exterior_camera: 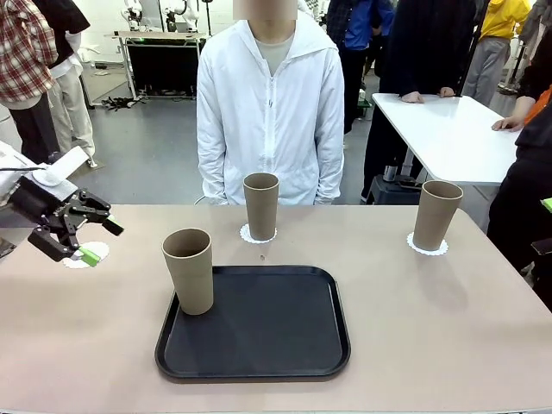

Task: Place coasters on the table and set cups on them.
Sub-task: Take one Reusable plastic cup from the Flat Tray and place it on a coaster set by the human.

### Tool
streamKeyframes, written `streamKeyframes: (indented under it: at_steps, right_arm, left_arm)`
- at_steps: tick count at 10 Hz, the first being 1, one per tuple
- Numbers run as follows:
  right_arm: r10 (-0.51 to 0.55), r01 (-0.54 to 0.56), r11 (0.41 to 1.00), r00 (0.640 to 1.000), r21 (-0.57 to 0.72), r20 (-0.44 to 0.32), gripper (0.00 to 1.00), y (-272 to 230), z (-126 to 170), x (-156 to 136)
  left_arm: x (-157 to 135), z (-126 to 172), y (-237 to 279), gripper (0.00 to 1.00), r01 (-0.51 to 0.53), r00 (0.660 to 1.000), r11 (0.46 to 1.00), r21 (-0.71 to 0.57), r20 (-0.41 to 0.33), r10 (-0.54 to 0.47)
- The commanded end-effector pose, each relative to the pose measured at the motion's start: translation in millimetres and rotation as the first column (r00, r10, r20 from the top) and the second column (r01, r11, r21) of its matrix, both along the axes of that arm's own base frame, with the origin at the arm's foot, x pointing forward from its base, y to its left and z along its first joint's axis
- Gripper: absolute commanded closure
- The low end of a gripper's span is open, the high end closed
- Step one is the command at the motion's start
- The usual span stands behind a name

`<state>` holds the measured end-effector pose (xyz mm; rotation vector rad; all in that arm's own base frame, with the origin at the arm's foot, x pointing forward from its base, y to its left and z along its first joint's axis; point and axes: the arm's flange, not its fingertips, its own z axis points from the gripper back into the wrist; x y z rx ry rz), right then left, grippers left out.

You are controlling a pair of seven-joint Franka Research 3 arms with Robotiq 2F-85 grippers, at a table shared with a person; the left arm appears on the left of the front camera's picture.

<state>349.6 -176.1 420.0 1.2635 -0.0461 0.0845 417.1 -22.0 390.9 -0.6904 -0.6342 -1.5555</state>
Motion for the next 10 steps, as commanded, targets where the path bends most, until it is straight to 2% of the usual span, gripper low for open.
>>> streamKeyframes:
  at_steps: [1, 2, 4, 5, 7, 10]
  right_arm:
    - [0.005, -0.005, 1.0, 1.0, 0.008, 0.002, 0.0, 0, 1, -1]
    - [0.005, -0.005, 1.0, 1.0, 0.008, 0.002, 0.0, 0, 1, -1]
    - [0.005, -0.005, 1.0, 1.0, 0.008, 0.002, 0.0, 0, 1, -1]
    - [0.005, -0.005, 1.0, 1.0, 0.008, 0.002, 0.0, 0, 1, -1]
    - [0.005, -0.005, 1.0, 1.0, 0.008, 0.002, 0.0, 0, 1, -1]
    - [0.005, -0.005, 1.0, 1.0, 0.008, 0.002, 0.0, 0, 1, -1]
  left_arm:
    - [-17, -11, -8, 0.0, -0.084, 0.996, 0.993, -0.088, -0.024, 0.082]
    - [-27, -22, -17, 0.0, -0.138, 0.99, 0.987, -0.08, -0.013, 0.137]
    - [-34, -32, -23, 0.0, -0.201, 0.98, 0.971, -0.133, -0.033, 0.198]
    - [-41, -34, -26, 0.0, -0.226, 0.974, 0.96, -0.168, -0.016, 0.226]
    - [-45, -37, -29, 0.0, -0.25, 0.967, 0.947, -0.201, -0.012, 0.253]
    - [-35, -46, -18, 0.0, -0.254, 0.967, 0.95, -0.183, -0.027, 0.254]
